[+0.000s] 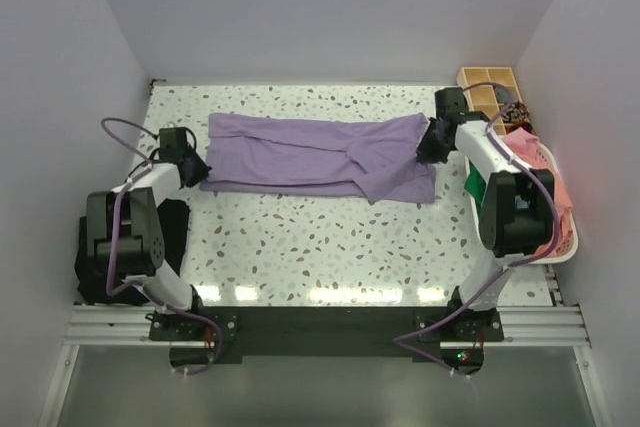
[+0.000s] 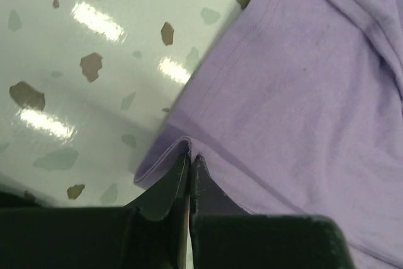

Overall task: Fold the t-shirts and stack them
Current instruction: Fold the other side of the tshirt into a rectangle, then rotate the tshirt 100 degrees

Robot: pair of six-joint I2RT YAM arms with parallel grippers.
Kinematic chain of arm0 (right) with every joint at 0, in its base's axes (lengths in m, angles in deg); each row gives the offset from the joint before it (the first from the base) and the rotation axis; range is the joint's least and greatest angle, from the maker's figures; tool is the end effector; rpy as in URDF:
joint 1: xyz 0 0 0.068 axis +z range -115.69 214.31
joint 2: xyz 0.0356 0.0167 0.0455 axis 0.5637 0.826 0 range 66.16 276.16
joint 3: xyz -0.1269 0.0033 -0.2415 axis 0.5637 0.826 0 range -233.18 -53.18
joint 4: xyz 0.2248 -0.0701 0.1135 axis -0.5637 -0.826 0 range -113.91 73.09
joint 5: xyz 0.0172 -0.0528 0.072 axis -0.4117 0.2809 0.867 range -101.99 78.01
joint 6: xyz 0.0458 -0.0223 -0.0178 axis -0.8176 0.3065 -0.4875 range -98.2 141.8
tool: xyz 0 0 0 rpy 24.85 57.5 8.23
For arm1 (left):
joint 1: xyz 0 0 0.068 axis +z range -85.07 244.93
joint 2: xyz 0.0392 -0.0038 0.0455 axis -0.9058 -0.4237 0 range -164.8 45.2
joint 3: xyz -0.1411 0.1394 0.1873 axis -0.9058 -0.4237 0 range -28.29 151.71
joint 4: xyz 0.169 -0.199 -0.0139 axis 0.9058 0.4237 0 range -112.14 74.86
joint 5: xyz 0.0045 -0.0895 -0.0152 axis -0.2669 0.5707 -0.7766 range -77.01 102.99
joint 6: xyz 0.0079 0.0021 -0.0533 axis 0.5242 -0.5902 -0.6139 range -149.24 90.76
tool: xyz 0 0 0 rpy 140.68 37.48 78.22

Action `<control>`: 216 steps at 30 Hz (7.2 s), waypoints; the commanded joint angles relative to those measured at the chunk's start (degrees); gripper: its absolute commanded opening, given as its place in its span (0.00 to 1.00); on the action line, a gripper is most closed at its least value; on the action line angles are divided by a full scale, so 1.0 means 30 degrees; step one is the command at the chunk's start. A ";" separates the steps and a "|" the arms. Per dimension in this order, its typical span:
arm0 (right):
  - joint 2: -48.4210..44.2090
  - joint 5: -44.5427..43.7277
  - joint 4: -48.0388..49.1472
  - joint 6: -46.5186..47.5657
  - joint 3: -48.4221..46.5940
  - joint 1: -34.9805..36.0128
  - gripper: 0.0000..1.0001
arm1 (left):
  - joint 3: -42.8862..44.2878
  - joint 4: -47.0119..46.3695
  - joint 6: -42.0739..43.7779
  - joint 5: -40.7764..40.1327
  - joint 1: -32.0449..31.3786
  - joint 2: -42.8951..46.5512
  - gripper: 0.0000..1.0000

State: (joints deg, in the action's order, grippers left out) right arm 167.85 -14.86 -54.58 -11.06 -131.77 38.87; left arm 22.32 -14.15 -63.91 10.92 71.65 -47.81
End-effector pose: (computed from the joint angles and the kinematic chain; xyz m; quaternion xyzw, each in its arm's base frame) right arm 0.3747 0.0280 0.2355 0.2426 0.9364 0.0580 0.2467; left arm 0.3227 0.0394 0.1718 -0.3382 0.8778 -0.0653 0.3328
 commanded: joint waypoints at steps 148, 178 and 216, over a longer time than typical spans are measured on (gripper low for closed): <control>0.8317 0.0256 0.3009 0.2896 -0.8714 0.1617 0.69 | 0.4868 -0.3250 0.5141 -0.0773 -0.2826 -0.5031 1.00; 0.4276 0.4448 0.5291 0.1960 -0.1142 0.1352 0.70 | 1.2453 -0.6769 0.4087 0.9097 -0.3090 -1.0829 1.00; 1.3338 1.7921 1.4571 -0.5631 -1.3221 0.0797 0.75 | -0.2435 0.3690 -0.0547 0.2540 -1.3696 0.6740 1.00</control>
State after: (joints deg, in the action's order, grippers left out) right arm 220.02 32.77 -25.05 -26.04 -181.97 41.78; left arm 5.86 -18.85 -71.63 27.54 30.34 -33.89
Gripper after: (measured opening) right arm 0.742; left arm 0.997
